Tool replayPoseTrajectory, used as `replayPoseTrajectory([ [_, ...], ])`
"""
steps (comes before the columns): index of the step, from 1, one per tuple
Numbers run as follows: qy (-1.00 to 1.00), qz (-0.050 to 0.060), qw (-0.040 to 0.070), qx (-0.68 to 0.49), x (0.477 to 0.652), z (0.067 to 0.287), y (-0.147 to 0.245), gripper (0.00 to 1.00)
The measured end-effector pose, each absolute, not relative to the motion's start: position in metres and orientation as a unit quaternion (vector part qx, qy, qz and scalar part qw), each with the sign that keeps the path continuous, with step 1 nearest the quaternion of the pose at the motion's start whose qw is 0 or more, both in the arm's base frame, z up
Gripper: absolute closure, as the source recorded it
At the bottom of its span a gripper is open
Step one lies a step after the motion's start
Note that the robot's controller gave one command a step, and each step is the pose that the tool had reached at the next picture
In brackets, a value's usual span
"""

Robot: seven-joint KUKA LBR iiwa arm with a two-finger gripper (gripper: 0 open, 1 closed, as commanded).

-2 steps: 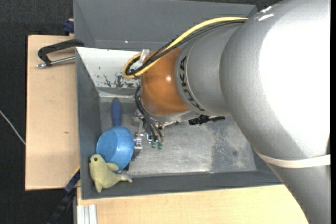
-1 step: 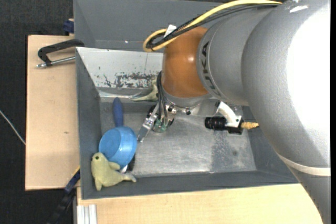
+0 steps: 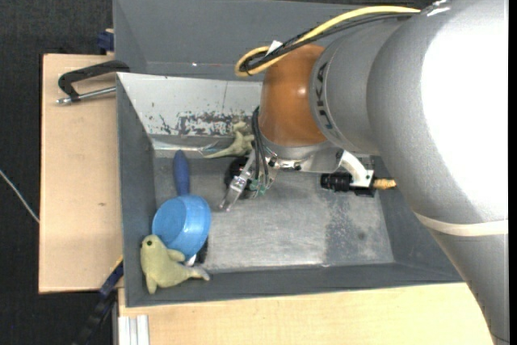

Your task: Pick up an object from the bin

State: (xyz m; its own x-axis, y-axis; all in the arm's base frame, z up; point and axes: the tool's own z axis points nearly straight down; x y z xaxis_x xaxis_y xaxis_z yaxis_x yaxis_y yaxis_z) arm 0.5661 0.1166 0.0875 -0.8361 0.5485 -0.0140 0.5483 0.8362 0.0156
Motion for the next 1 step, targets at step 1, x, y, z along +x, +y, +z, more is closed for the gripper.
replayPoseTrajectory([
  [1, 0.958, 0.007, 0.014, 0.287, 0.5697, 0.0900, 0.1151, 1.00],
])
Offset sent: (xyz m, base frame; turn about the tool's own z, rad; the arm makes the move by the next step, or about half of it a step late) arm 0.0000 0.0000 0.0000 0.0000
